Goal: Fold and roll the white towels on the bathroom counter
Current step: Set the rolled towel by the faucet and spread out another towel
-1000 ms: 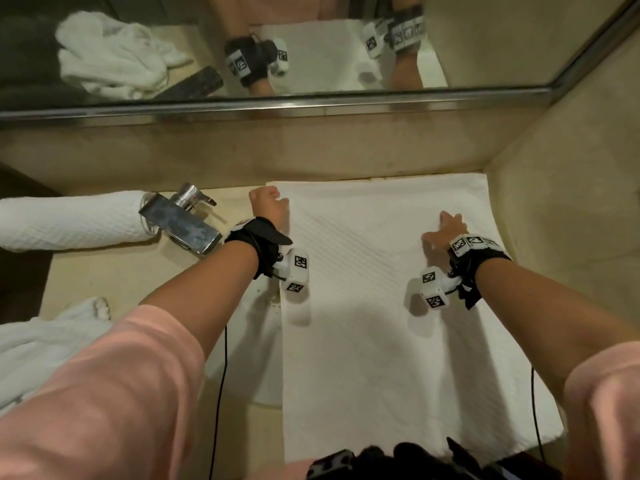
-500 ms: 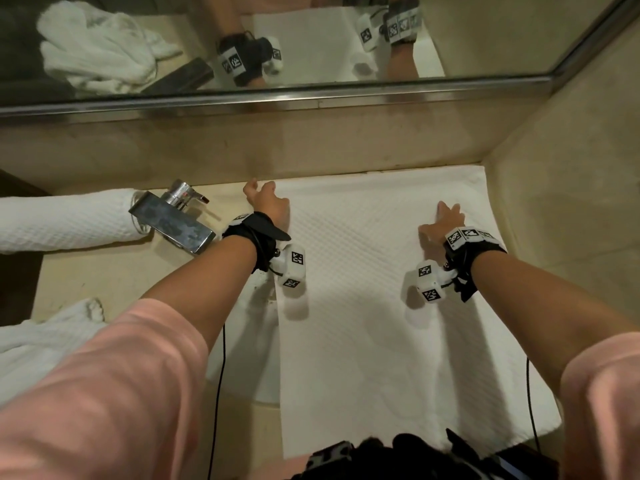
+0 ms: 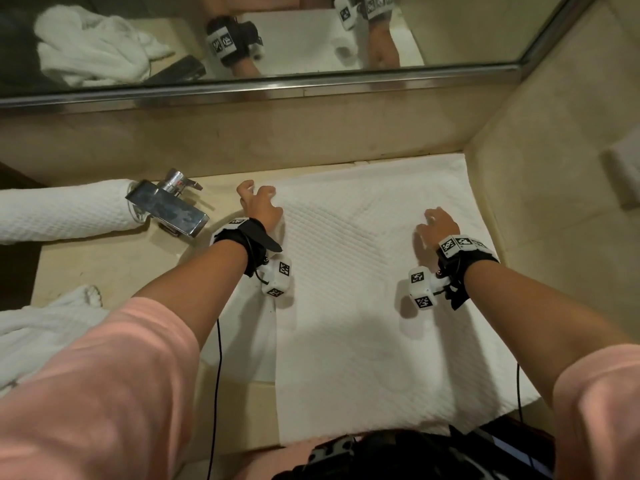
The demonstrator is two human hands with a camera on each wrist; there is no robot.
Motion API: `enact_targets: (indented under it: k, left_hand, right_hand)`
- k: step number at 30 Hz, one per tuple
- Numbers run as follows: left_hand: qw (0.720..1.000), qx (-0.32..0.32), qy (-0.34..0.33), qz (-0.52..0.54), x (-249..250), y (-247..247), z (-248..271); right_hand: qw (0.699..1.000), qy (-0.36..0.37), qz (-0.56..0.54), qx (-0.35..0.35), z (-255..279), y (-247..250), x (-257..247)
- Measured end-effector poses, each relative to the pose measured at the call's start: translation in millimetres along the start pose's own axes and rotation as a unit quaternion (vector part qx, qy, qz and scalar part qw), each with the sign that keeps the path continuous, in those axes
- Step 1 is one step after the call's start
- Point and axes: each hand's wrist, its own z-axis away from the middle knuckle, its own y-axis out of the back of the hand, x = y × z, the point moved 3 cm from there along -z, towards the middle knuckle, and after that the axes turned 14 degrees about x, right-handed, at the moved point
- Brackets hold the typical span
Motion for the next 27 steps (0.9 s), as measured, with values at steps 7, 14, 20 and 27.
enact_targets:
  k: [7,14,20,27]
  left_hand:
    - [0.996,-0.043,0.078,-0.025,-15,21,57]
    - [0.964,-0.152,0.217,0.032,-52,42,137]
    - [0.924,-0.164,0.316,0.142,-75,61,206]
    - [0.904,-0.2,0.349,0.146,-79,78,264]
  right_hand:
    - [0.989,-0.051,-0.099,0.101,48,8,34]
    - [0.974,-0.075,-0.128,0.169,102,2,86]
    - [0.969,-0.11,-0.116,0.187,147,0,119]
    - [0.961,-0.182,-0.101,0.182,199,-2,156]
